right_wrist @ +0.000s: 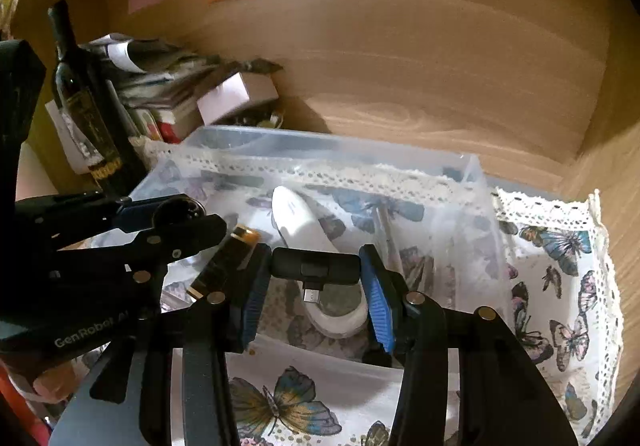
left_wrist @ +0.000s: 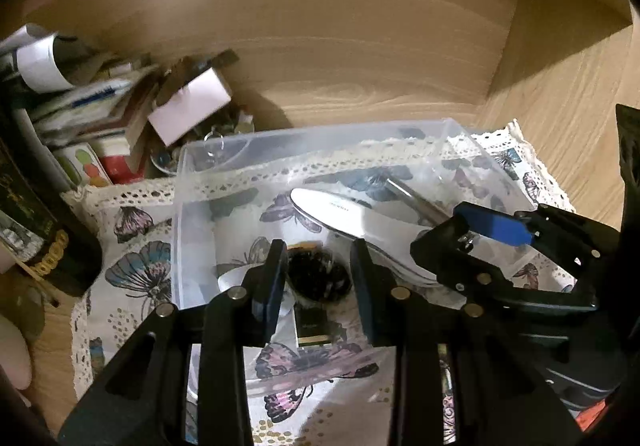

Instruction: Organize rigid objects

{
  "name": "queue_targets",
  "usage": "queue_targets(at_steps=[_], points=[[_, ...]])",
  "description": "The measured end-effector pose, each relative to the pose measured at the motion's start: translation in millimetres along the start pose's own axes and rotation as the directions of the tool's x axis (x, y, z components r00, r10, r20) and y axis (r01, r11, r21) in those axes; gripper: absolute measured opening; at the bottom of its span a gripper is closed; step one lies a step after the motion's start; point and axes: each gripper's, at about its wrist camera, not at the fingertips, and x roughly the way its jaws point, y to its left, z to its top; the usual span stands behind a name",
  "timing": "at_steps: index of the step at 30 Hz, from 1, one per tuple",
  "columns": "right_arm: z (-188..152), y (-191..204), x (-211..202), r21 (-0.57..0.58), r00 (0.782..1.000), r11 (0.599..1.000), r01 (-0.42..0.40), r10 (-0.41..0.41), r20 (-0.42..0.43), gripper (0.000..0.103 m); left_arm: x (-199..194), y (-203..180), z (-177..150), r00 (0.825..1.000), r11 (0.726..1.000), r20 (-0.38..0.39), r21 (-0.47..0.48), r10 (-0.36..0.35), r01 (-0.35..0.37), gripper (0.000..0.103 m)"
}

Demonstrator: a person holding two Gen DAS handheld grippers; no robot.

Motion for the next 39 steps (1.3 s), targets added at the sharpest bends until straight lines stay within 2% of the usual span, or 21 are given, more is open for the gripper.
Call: queue_targets(at_steps=[3,4,5,7,12,14,19,21,24,26,29,33,39], points=[[0,0,1,-0.002,1.0,1.0,-0.004,0.004,-0.006,0.047,0,2,-1,1.0,1.0,-0.004,-0.01,-0.007,0.007,0.032],[0,-1,0,0.002,1.0,1.0,-0.006,0.006,-0.002,0.052,-1,2,0,1.0,1.0,-0.002,-0.013,-0.006,0.006,0.033],[0,-2,-3,0.007,1.0,1.0,-0.011,0.01,0.008,0.057,-4,3,0,1.0,1.0,0.003,-0.016,-0.007,0.007,0.035],[1,-4,-10,0.014,0.999,1.0,-0.017,0.017,0.028,0.062,-9,4,1,1.0,1.0,0.017,-0.022,-0.005,0.005,0.041],[4,0,-41,-0.004,0.994,1.0,0.014,-0.014,0.105,0.063,-41,-2,1,0.995,1.0,0.099,0.004,0.022,-0.022,0.051],[3,2,-58,-0.011,0.989,1.0,0.025,-0.024,0.148,0.071,-55,-5,0,0.99,0.999,0.137,0.015,0.03,-0.032,0.059],[-2,6,-104,-0.015,0.968,0.999,0.037,-0.032,0.25,0.081,-101,-15,-6,0.967,0.998,0.25,0.035,0.048,-0.059,0.064],[-6,8,-123,-0.008,0.955,0.999,0.043,-0.039,0.293,0.086,-120,-17,-11,0.956,0.997,0.288,0.035,0.05,-0.063,0.071],[-15,9,-149,0.006,0.936,0.999,0.052,-0.05,0.348,0.092,-148,-21,-20,0.935,0.997,0.351,0.028,0.06,-0.075,0.086],[-22,9,-166,0.023,0.918,0.998,0.063,-0.067,0.39,0.103,-164,-23,-27,0.921,0.996,0.385,0.023,0.067,-0.083,0.097],[-32,9,-187,0.046,0.89,0.995,0.083,-0.095,0.446,0.103,-188,-28,-40,0.885,0.993,0.456,0.025,0.091,-0.115,0.099],[-45,10,-203,0.061,0.869,0.993,0.097,-0.115,0.482,0.103,-206,-34,-54,0.859,0.992,0.504,0.028,0.096,-0.127,0.103],[-61,11,-213,0.07,0.864,0.992,0.105,-0.126,0.488,0.103,-219,-40,-68,0.852,0.994,0.519,0.03,0.072,-0.102,0.103]])
